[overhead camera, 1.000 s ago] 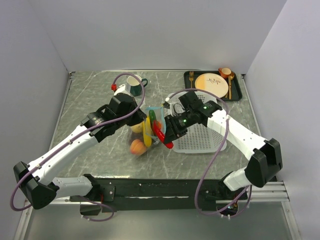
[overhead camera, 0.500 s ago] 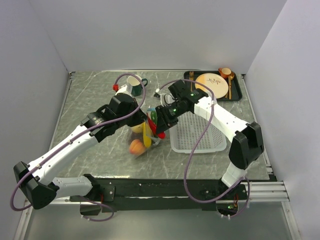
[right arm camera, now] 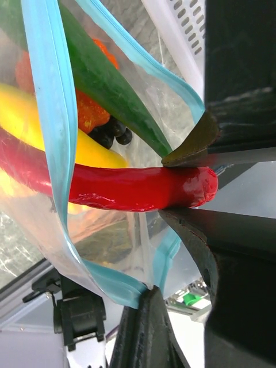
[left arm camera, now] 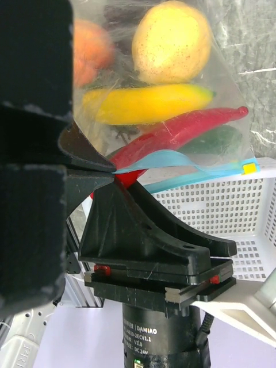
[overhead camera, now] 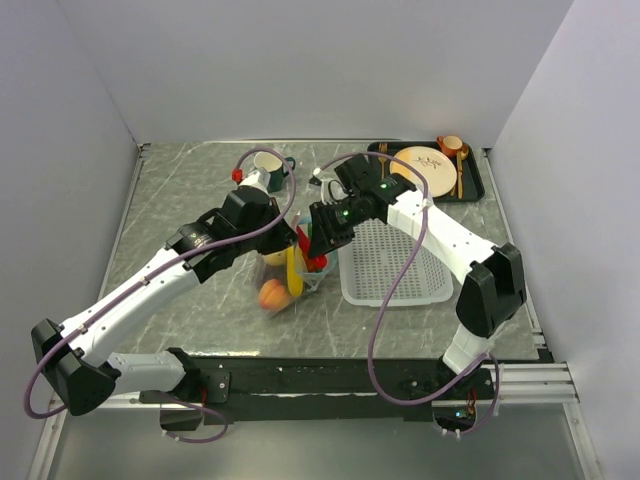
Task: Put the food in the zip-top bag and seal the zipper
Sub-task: Place the fake vegetable in the zipper food storage bag.
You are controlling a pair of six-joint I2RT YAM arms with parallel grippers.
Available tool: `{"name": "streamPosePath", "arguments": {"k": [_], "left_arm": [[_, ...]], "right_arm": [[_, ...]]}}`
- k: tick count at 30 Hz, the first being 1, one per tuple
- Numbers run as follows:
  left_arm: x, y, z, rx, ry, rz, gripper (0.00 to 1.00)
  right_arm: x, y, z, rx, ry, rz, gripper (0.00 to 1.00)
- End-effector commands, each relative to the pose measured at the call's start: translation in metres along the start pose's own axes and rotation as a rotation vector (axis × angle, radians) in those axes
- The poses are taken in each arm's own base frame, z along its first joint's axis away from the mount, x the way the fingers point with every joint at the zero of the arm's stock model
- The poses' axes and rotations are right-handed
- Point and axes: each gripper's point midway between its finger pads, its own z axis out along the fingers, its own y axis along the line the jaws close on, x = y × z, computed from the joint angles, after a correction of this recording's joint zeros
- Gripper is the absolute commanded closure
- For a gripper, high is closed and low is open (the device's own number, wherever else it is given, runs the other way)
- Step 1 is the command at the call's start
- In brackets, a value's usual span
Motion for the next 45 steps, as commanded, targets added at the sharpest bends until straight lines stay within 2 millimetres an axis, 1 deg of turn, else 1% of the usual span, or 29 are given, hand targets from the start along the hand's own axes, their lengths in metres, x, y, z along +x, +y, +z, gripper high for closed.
{"name": "streamPosePath", "arguments": {"k": [1,5,6,8,11,12,14,15,17,18,20,21,23,24,25,26,27,28,29,31,32,33,35,37,40,41,43,44,45], "left_arm": [[-0.010,-0.014,-0.006,0.052,-0.033,0.019,0.99],[-0.012,-0.015,-0.008,0.053,-0.038,0.018,0.99],[-0.013,-0.015,-0.008,0.052,-0.039,0.017,0.99],[-0.013,-0.015,-0.009,0.051,-0.040,0.012,0.99],[-0.014,-0.014,-0.010,0.046,-0.049,0.004,0.99],[-0.015,-0.014,-0.011,0.047,-0.052,0.003,0.99],[-0.016,-0.012,-0.012,0.036,-0.061,0.003,0.99],[-0.016,-0.011,-0.013,0.035,-0.062,0.003,0.99],[-0.017,-0.009,-0.014,0.025,-0.069,-0.001,0.99],[-0.018,-0.007,-0.014,0.018,-0.078,-0.003,0.99],[-0.019,-0.007,-0.015,0.016,-0.082,-0.010,0.98],[-0.019,-0.006,-0.015,0.015,-0.083,-0.011,0.98],[-0.019,-0.006,-0.015,0.018,-0.083,-0.012,0.98],[-0.018,-0.005,-0.015,0.014,-0.080,-0.011,0.98],[-0.018,-0.006,-0.015,0.016,-0.080,-0.013,0.98],[-0.017,-0.005,-0.015,0.015,-0.079,-0.012,0.98],[-0.017,-0.004,-0.015,0.014,-0.080,-0.013,0.98],[-0.016,-0.005,-0.014,0.019,-0.076,-0.011,0.98],[-0.016,-0.005,-0.014,0.018,-0.075,-0.009,0.98],[-0.015,-0.005,-0.014,0.020,-0.071,-0.006,0.98],[-0.014,-0.004,-0.013,0.015,-0.069,-0.007,0.99],[-0.014,-0.004,-0.013,0.017,-0.069,-0.005,0.99],[-0.015,-0.004,-0.013,0.017,-0.072,-0.009,0.99],[-0.015,-0.004,-0.012,0.019,-0.074,-0.014,0.99],[-0.015,-0.006,-0.012,0.027,-0.075,-0.019,0.98],[-0.016,-0.007,-0.012,0.027,-0.077,-0.019,0.98],[-0.018,-0.008,-0.012,0.031,-0.079,-0.019,0.98],[-0.017,-0.008,-0.012,0.027,-0.079,-0.016,0.98],[-0.017,-0.009,-0.012,0.028,-0.078,-0.015,0.98]], "right_arm": [[-0.008,-0.005,0.011,0.036,-0.023,-0.003,0.71],[-0.005,-0.001,0.020,0.053,-0.011,-0.018,0.68],[-0.006,0.001,0.020,0.060,-0.009,-0.022,0.65],[-0.007,-0.004,0.024,0.097,-0.008,-0.026,0.59],[-0.007,-0.002,0.025,0.112,-0.015,-0.053,0.47],[-0.010,0.000,0.020,0.126,-0.042,-0.061,0.41],[-0.016,-0.004,0.013,0.176,-0.093,-0.065,0.32],[-0.019,-0.001,0.006,0.183,-0.126,-0.076,0.30],[-0.024,-0.003,-0.004,0.218,-0.172,-0.084,0.24],[-0.028,0.000,-0.013,0.225,-0.213,-0.088,0.23],[-0.034,-0.006,-0.026,0.281,-0.271,-0.076,0.21],[-0.037,-0.006,-0.036,0.297,-0.312,-0.059,0.21],[-0.039,-0.018,-0.047,0.336,-0.359,-0.021,0.21],[-0.042,-0.020,-0.059,0.351,-0.405,0.006,0.21],[-0.044,-0.029,-0.066,0.360,-0.432,0.035,0.22],[-0.044,-0.035,-0.066,0.353,-0.451,0.066,0.23],[-0.044,-0.034,-0.070,0.325,-0.469,0.078,0.23],[-0.044,-0.038,-0.071,0.315,-0.480,0.102,0.24],[-0.045,-0.048,-0.073,0.312,-0.502,0.153,0.25],[-0.047,-0.051,-0.070,0.268,-0.510,0.186,0.27],[-0.051,-0.056,-0.070,0.252,-0.531,0.215,0.29],[-0.053,-0.057,-0.065,0.229,-0.528,0.226,0.30],[-0.060,-0.054,-0.058,0.166,-0.531,0.248,0.34],[-0.065,-0.051,-0.052,0.128,-0.532,0.260,0.35],[-0.073,-0.054,-0.043,0.107,-0.530,0.285,0.39],[-0.075,-0.058,-0.038,0.109,-0.526,0.293,0.43],[-0.076,-0.065,-0.034,0.148,-0.524,0.296,0.46],[-0.076,-0.074,-0.034,0.206,-0.515,0.296,0.48],[-0.075,-0.079,-0.032,0.230,-0.511,0.296,0.48]]}}
